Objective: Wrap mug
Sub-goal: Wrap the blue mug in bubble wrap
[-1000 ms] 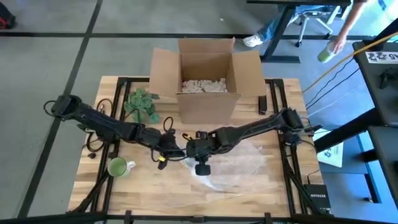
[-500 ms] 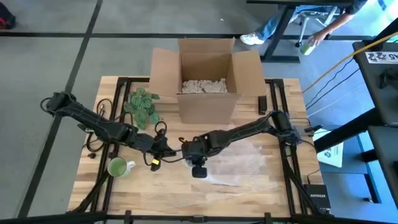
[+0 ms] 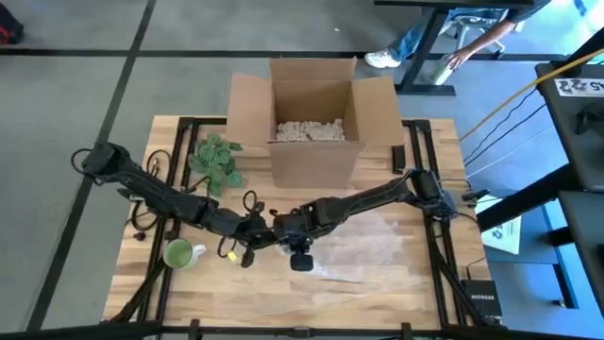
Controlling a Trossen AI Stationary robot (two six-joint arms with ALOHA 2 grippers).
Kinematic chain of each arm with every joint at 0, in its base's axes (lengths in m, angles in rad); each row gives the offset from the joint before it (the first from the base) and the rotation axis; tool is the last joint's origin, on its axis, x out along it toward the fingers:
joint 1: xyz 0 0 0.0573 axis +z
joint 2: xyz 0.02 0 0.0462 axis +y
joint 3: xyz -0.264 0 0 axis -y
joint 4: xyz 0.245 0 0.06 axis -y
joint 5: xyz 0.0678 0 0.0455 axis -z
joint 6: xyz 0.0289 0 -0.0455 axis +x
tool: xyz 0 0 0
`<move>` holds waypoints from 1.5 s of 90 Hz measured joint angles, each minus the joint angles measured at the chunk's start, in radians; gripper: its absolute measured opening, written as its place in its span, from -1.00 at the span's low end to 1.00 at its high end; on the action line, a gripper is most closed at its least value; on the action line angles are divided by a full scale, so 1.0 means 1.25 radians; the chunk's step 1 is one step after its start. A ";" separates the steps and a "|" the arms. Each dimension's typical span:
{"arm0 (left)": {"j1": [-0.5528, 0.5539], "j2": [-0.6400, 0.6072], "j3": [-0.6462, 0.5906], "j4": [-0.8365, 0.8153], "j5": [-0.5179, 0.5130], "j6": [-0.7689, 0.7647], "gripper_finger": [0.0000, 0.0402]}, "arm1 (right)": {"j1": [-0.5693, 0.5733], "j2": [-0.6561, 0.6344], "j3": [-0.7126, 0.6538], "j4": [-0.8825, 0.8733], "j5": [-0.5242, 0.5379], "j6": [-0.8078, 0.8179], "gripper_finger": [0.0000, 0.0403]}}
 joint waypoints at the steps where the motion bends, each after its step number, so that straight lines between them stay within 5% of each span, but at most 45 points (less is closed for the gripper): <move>1: 0.001 0.000 0.000 0.000 0.002 0.001 -0.94 | 0.000 0.000 0.000 0.000 0.000 0.000 -1.00; 17: 0.029 0.003 0.001 -0.062 -0.007 -0.046 -0.94 | 0.000 0.000 0.001 0.004 0.001 -0.003 -1.00; 64: 0.075 0.141 0.004 0.028 0.071 -0.123 -0.94 | 0.001 -0.003 0.002 0.003 0.002 -0.009 -1.00; 102: 0.075 0.139 0.004 0.016 0.077 -0.123 -0.94 | 0.001 -0.115 0.003 -0.046 0.110 -0.007 -1.00; 117: 0.075 0.141 0.002 0.027 0.078 -0.123 -0.94 | 0.001 -0.128 0.004 -0.035 0.220 -0.027 -1.00; 135: 0.074 0.142 0.004 0.045 0.081 -0.116 -0.94 | -0.006 -0.107 -0.002 -0.031 0.209 -0.039 -1.00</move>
